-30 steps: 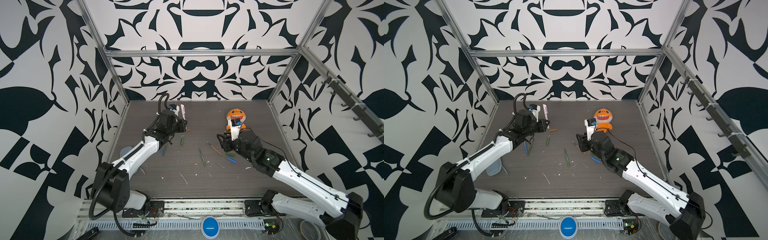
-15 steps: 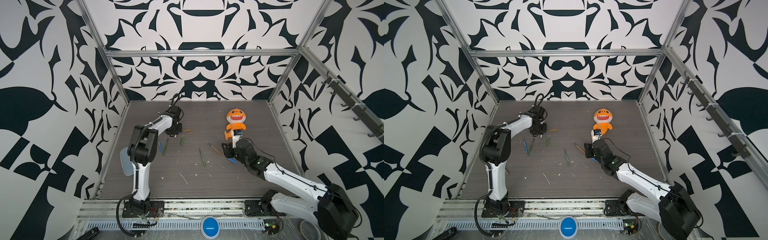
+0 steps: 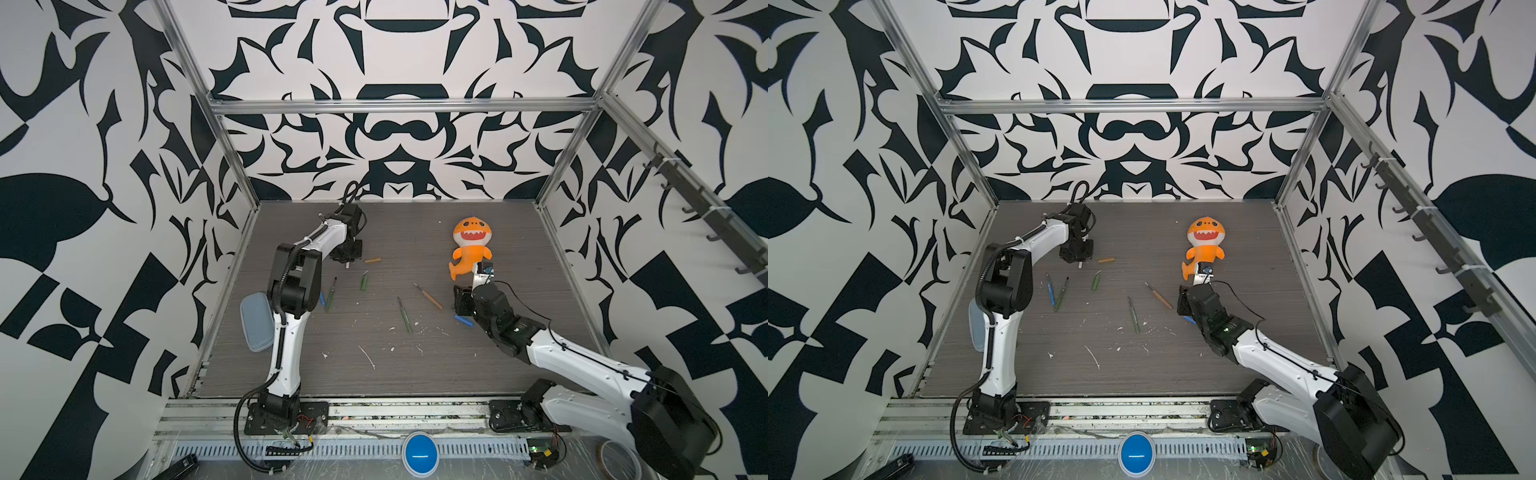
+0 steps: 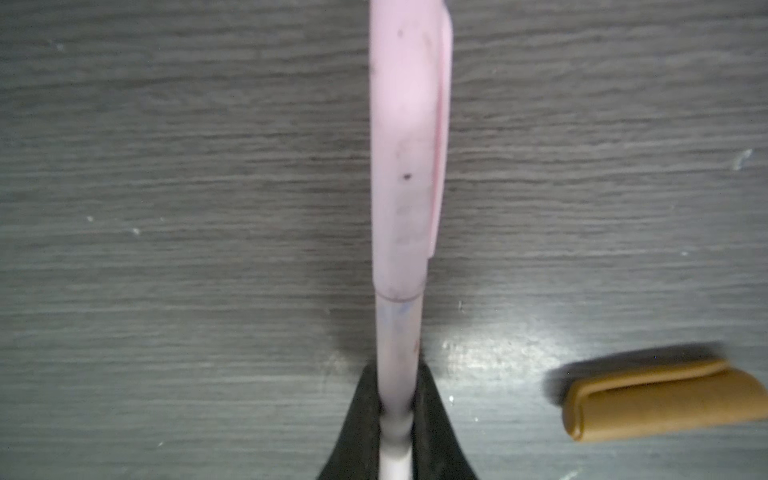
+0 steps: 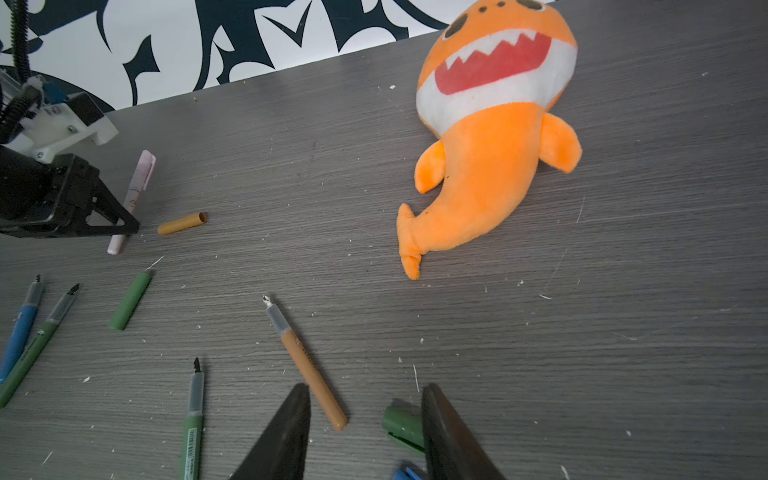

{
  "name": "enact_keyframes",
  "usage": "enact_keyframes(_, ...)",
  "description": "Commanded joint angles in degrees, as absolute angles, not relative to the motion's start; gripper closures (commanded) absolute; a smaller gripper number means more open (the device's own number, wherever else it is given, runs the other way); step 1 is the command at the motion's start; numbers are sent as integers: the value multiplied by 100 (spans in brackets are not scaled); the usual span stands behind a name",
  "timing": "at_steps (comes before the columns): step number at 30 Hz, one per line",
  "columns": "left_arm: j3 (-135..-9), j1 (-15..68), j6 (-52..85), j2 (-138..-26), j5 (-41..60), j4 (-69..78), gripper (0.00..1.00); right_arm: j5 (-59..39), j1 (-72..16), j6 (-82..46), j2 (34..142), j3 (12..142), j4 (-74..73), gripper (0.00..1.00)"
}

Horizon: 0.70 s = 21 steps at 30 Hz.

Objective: Insert the pens into the pen caps
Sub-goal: 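Carry the capped pink pen away with the left gripper and lay it down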

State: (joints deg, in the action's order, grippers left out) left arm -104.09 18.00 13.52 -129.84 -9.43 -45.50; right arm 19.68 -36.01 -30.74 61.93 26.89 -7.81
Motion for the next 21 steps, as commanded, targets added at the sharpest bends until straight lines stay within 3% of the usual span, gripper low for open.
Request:
enact_keyframes(1,-10434,1776,1259,-13144,-938,-5071,84,2162,-3595,-3090,6178,2803,-976,53)
enact_keyframes(12,-10680,1784,1231,-13004,-642,-5324,76,2026,-3595,-3076,6325,2863,-983,53)
enact_keyframes(21,-9944,1843,1289,-11493,-408,-5103,63,2006,-3595,-3085,6319,2867,-958,54)
